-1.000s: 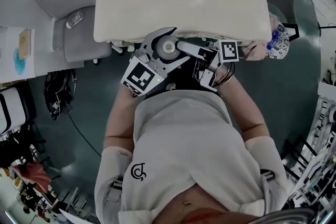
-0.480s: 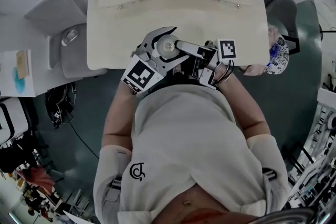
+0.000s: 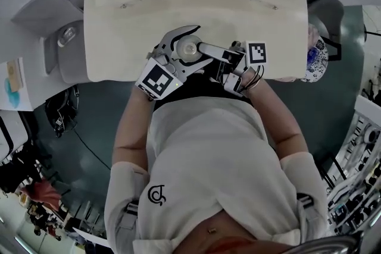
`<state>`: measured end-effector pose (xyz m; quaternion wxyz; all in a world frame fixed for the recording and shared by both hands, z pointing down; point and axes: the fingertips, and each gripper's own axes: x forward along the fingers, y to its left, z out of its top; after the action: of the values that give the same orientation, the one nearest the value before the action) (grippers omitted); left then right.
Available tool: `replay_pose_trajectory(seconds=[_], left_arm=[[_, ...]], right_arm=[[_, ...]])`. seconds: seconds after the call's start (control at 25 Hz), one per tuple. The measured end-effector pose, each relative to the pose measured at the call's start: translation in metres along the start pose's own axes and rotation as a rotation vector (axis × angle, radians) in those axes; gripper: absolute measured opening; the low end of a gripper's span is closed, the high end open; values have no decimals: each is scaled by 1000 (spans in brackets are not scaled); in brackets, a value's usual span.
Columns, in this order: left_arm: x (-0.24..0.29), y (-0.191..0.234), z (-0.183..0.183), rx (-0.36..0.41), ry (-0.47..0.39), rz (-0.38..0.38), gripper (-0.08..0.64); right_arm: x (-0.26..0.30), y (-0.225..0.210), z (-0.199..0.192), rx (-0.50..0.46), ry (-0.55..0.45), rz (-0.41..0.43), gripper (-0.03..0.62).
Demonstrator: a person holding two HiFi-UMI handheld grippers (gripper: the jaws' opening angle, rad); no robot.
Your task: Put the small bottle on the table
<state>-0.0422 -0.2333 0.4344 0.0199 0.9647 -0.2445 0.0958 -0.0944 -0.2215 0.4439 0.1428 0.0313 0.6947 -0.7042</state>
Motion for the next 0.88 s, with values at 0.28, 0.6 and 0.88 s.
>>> replay_pose_trajectory(seconds=[0.28, 0.6, 0.88], left_arm=[[20, 12, -36, -48, 39, -44, 353], [29, 20, -82, -37, 130, -53, 352], [36, 22, -105, -37, 175, -46, 353]], right_arm=[[-10, -35, 19, 57, -43, -11, 367], [-30, -79, 41, -78, -89, -228, 387], [-40, -91, 48, -122, -72, -340, 331]])
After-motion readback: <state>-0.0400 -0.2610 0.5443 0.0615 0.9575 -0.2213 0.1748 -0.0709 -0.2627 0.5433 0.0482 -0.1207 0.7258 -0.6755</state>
